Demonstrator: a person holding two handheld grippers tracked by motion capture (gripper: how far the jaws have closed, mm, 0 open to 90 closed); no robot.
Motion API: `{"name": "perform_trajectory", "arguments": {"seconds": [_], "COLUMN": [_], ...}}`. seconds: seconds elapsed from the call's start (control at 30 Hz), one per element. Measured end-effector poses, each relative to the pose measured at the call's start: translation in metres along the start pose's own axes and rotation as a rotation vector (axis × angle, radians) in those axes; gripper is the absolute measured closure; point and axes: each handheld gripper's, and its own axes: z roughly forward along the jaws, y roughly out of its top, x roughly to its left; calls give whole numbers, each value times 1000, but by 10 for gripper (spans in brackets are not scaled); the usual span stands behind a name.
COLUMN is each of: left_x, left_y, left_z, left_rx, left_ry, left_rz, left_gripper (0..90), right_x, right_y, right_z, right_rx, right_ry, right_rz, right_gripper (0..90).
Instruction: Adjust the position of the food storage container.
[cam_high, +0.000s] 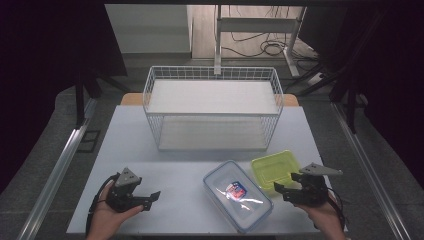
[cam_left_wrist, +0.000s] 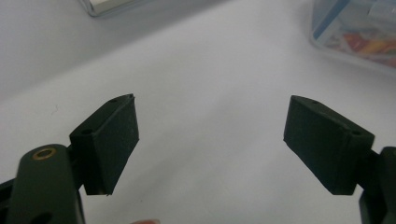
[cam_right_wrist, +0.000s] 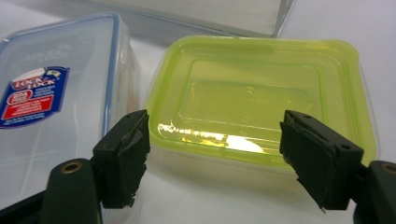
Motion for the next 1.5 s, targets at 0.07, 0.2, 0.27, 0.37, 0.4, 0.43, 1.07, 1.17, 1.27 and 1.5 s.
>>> {"name": "perform_trajectory", "arguments": {"seconds": [0.07,0.2,0.27,0.37,0.4,0.43,1.07,1.17,1.27,1.5], "left_x": [1,0,0,0,-1,-1,-8,-8,-7,-4], "left_y": [0,0,0,2,2,2,0,-2,-3,-4], "left_z": [-1,-1,0,2,3,4,3,3,2,3], "left_rx": [-11,-27,-31,-27,-28,-28,-34,-31,-29,-27], "left_ry": [-4,-8,-14,-8,-4,-2,-27,-23,-16,-10], "left_rz": [-7,-19,-26,-17,-15,-13,18,12,12,5], "left_gripper": [179,179,179,178,178,178,178,178,178,178], "right_x": [-1,-3,-3,-1,-1,0,53,59,62,71], "right_y": [-1,-1,0,1,1,0,-55,-55,-54,-50], "right_z": [1,1,-1,-4,-6,-8,-29,-23,-18,-11], "right_rx": [10,10,2,0,2,3,178,200,204,229], "right_ry": [2,14,20,21,30,42,150,170,188,160], "right_rz": [3,20,25,11,3,3,-95,-108,-114,-144], "right_gripper": [260,267,271,314,358,444,892,892,892,892]}}
